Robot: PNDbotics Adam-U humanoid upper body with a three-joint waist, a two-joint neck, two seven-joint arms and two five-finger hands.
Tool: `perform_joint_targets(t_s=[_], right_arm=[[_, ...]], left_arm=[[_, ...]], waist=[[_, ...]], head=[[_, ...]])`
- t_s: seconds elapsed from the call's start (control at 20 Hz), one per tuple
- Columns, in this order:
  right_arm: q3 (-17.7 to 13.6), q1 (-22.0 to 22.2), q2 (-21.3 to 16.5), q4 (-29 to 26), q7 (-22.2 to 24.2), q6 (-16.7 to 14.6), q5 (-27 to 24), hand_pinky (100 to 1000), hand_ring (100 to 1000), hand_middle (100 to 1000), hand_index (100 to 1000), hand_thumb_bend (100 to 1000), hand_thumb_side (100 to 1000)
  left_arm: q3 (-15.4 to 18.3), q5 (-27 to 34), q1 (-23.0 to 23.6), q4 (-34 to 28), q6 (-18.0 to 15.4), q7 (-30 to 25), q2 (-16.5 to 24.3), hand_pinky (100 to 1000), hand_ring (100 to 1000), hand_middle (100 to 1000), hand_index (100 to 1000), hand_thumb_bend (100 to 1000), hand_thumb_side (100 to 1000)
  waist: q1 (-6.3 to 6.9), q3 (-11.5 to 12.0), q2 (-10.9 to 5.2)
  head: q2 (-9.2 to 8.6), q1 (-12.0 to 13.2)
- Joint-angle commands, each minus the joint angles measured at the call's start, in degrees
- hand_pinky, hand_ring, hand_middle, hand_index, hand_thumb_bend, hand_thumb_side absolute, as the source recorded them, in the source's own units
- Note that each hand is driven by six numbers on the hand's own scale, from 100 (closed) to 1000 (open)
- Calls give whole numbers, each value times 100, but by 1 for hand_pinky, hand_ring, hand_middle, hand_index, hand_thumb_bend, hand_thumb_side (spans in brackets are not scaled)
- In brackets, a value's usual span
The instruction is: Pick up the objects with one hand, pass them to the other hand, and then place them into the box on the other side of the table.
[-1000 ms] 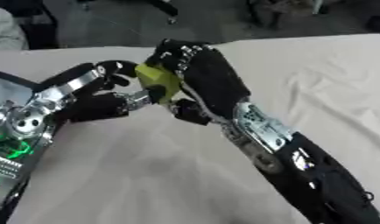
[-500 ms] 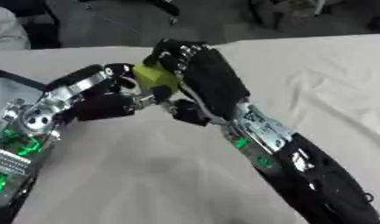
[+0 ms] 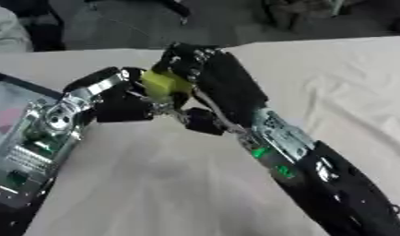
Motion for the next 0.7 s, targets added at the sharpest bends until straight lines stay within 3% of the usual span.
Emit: perform_joint_targets(t_s=[0.05, 0.2, 0.3, 0.4, 0.45, 0.7], right_arm=[[10, -66, -49, -132, 44, -111, -120, 337, 464, 459, 509, 231, 100], [5, -65, -48, -122, 109, -123, -175, 341, 465, 461, 509, 216, 100], [-3, -64, -51, -120, 136, -117, -201, 370, 473, 470, 517, 218, 100], [-16, -66, -56, -108, 171, -114, -258, 428, 489, 485, 533, 242, 100], [-28, -69, -64, -111, 169, -114, -294, 464, 499, 493, 544, 289, 100], [-97, -82, -149, -148, -60, -91, -363, 537, 530, 522, 588, 482, 100]], left_arm=[[100, 51, -133, 54, 113, 315, 48, 864, 817, 725, 813, 303, 547], [90, 173, -136, 57, 120, 606, 30, 820, 780, 681, 767, 100, 500], [81, 275, -131, 55, 134, 748, 22, 745, 714, 605, 689, 100, 425], [90, 401, -123, 60, 131, 903, 21, 657, 636, 546, 555, 100, 353], [94, 466, -117, 71, 123, 984, 24, 619, 619, 521, 507, 100, 243], [106, 778, -71, 117, 101, 1303, 69, 523, 514, 396, 367, 100, 169]], waist=[[16, -8, -161], [14, -10, -160], [10, -12, -161], [7, -14, -163], [5, -16, -164], [-3, -27, -171]], head=[[-24, 18], [-17, 26], [-9, 32], [-2, 39], [0, 40], [5, 59]])
